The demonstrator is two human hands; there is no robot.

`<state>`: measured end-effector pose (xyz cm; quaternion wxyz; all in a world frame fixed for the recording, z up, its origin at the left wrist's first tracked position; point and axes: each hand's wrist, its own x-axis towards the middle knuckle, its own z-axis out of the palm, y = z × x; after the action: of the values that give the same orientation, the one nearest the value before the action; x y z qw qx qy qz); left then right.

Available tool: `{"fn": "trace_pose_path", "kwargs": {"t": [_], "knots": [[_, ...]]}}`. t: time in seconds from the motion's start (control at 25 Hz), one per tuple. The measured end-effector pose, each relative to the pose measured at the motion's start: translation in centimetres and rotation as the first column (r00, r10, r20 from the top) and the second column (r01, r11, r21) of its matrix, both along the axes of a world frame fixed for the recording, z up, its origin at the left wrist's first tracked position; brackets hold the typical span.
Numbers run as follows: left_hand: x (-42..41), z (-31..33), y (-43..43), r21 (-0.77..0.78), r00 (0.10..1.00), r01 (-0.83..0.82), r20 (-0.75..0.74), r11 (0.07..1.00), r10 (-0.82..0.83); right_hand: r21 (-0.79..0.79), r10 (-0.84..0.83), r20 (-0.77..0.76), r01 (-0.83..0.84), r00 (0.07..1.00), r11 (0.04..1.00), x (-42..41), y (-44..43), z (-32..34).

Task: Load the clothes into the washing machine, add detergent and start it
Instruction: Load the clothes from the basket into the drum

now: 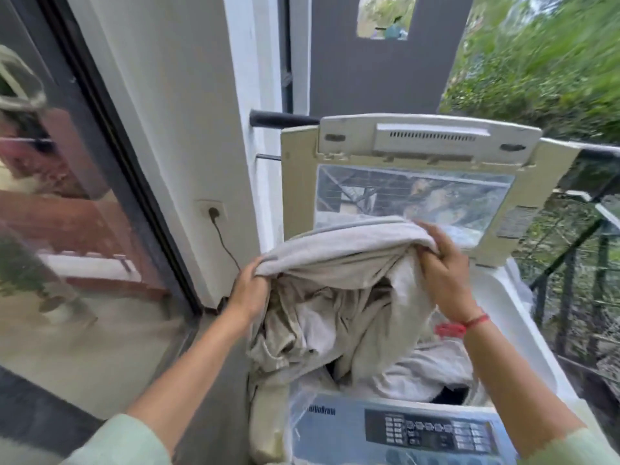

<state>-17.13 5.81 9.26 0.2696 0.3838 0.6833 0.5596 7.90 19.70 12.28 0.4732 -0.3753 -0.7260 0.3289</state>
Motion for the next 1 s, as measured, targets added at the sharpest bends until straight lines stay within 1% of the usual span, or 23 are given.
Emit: {"fn": "trace_pose_path", "kwargs": {"t": [0.08,0.12,0.16,0.2,0.24,0.28,0.32,0.36,0.4,0.44,0.48,0.52,0.56,0.6,0.64,0.68,0.72,0.76,0.8,0.84,0.88,0.92,1.0], "knots": [[1.8,4.3,1.4,0.133,0.990,0.108,-0.103,0.985,-0.095,0.127,-0.045,-0.246,0.079,0.968,0.989,1.9,0.1,3.7],[3.1,5.8,2.1,0.190,0.978,0.158,-0.165,0.969,-0.127,0.202,-0.088,-0.364,0.171,0.927,0.964,3.1,0.6,5.3],[4.8,6.6,2.9,0.206,0.963,0.184,-0.232,0.961,-0.135,0.263,-0.142,-0.447,0.281,0.883,0.923,4.6,1.5,6.1],[6.6,6.5,3.7,0.184,0.943,0.200,-0.302,0.962,-0.139,0.316,-0.205,-0.472,0.381,0.858,0.869,5.9,2.5,6.0],[8.1,5.7,4.6,0.127,0.917,0.218,-0.367,0.968,-0.158,0.349,-0.319,-0.430,0.482,0.845,0.804,6.6,3.2,4.8],[9.1,4.1,5.6,0.003,0.883,0.233,-0.421,0.973,-0.210,0.395,-0.456,-0.322,0.556,0.829,0.731,6.9,3.7,2.8],[9.3,2.1,6.5,-0.197,0.838,0.223,-0.461,0.955,-0.291,0.473,-0.582,-0.147,0.574,0.800,0.669,7.1,4.1,-0.1],[8.8,-0.2,7.0,-0.419,0.792,0.179,-0.476,0.890,-0.383,0.522,-0.611,0.123,0.473,0.782,0.710,7.2,4.4,-3.2],[7.8,-2.8,7.0,-0.603,0.743,0.120,-0.472,0.788,-0.474,0.431,-0.499,0.466,0.305,0.730,0.849,7.1,4.3,-6.3],[6.9,-5.1,6.6,-0.710,0.683,0.062,-0.482,0.701,-0.549,0.208,-0.269,0.791,0.172,0.550,0.963,6.8,4.1,-9.1],[6.1,-7.1,5.9,-0.744,0.623,0.024,-0.511,0.668,-0.592,-0.016,-0.011,0.958,0.092,0.285,0.996,6.5,3.9,-11.4],[5.6,-8.4,4.9,-0.725,0.583,0.011,-0.554,0.688,-0.594,-0.182,0.177,0.979,0.053,0.098,0.982,6.3,3.6,-13.2],[5.1,-9.0,4.1,-0.684,0.573,0.005,-0.596,0.729,-0.563,-0.269,0.269,0.963,0.043,0.017,0.962,5.7,3.6,-14.2],[4.6,-9.1,3.4,-0.635,0.586,-0.005,-0.628,0.773,-0.513,-0.310,0.310,0.951,0.060,0.000,0.949,4.7,3.7,-14.2],[4.0,-8.7,2.7,-0.587,0.616,-0.015,-0.643,0.810,-0.455,-0.311,0.310,0.950,0.067,0.024,0.948,3.5,3.8,-13.4],[3.1,-8.4,1.9,-0.529,0.663,-0.031,-0.646,0.848,-0.378,-0.269,0.261,0.957,0.056,0.127,0.961,2.2,3.8,-12.4],[1.7,-8.5,0.8,-0.463,0.728,-0.054,-0.624,0.885,-0.282,-0.199,0.181,0.939,0.034,0.291,0.979,0.9,3.8,-11.4],[0.3,-8.7,-0.7,-0.397,0.809,-0.083,-0.563,0.914,-0.171,-0.119,0.107,0.875,-0.005,0.472,0.993,-0.6,3.4,-10.0],[-1.3,-9.3,-2.8,-0.338,0.875,-0.138,-0.482,0.931,-0.046,-0.070,0.092,0.786,-0.060,0.611,0.996,-2.3,2.6,-8.6],[-2.9,-10.3,-5.3,-0.309,0.912,-0.218,-0.403,0.926,0.081,-0.051,0.134,0.725,-0.141,0.676,0.989,-4.4,1.4,-7.5],[-4.4,-11.4,-8.1,-0.327,0.919,-0.300,-0.351,0.896,0.179,-0.063,0.218,0.714,-0.249,0.665,0.967,-6.6,-0.2,-6.6],[-5.8,-12.7,-11.1,-0.375,0.913,-0.364,-0.326,0.852,0.246,-0.075,0.291,0.750,-0.360,0.595,0.930,-9.1,-2.0,-6.4],[-8.0,-15.1,-16.3,-0.452,0.893,-0.441,-0.311,0.775,0.326,-0.089,0.338,0.865,-0.549,0.371,0.831,-14.3,-5.7,-7.3]]}}
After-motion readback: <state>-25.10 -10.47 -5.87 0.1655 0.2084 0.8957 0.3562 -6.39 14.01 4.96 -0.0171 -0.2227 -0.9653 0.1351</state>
